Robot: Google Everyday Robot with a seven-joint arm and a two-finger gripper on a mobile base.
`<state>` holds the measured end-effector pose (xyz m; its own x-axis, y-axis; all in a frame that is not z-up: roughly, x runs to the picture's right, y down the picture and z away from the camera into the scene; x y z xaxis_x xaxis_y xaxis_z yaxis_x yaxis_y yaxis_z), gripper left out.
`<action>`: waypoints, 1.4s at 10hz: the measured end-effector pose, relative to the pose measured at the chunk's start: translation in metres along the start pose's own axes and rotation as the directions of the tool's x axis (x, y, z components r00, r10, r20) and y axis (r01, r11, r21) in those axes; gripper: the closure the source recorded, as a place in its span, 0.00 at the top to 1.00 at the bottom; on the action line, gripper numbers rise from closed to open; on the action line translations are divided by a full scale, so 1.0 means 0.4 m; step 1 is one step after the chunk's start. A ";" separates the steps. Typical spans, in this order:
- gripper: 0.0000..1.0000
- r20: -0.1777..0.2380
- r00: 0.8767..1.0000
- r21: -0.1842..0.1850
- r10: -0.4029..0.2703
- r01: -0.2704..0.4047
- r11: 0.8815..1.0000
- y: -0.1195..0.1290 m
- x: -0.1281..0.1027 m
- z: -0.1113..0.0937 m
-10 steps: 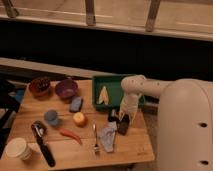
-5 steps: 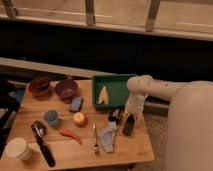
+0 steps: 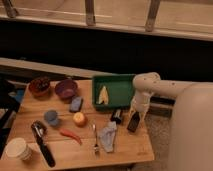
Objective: Wipe table surface with eraser
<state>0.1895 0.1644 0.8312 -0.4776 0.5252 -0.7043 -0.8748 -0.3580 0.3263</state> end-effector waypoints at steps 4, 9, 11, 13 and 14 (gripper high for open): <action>0.00 -0.010 0.998 -0.003 -0.063 0.063 0.998 0.050 0.046 0.005; 0.00 -0.084 0.994 0.055 -0.068 0.073 0.996 -0.051 0.148 0.047; 0.00 -0.077 0.996 0.064 -0.048 0.053 0.996 -0.067 0.110 0.041; 0.00 -0.065 0.997 0.062 -0.043 0.047 0.997 -0.039 0.054 0.032; 0.00 -0.060 0.997 0.059 -0.051 0.055 0.997 -0.009 0.034 0.030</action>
<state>0.1851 0.1822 0.8280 -0.4265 0.4952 -0.7569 -0.9029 -0.2828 0.3237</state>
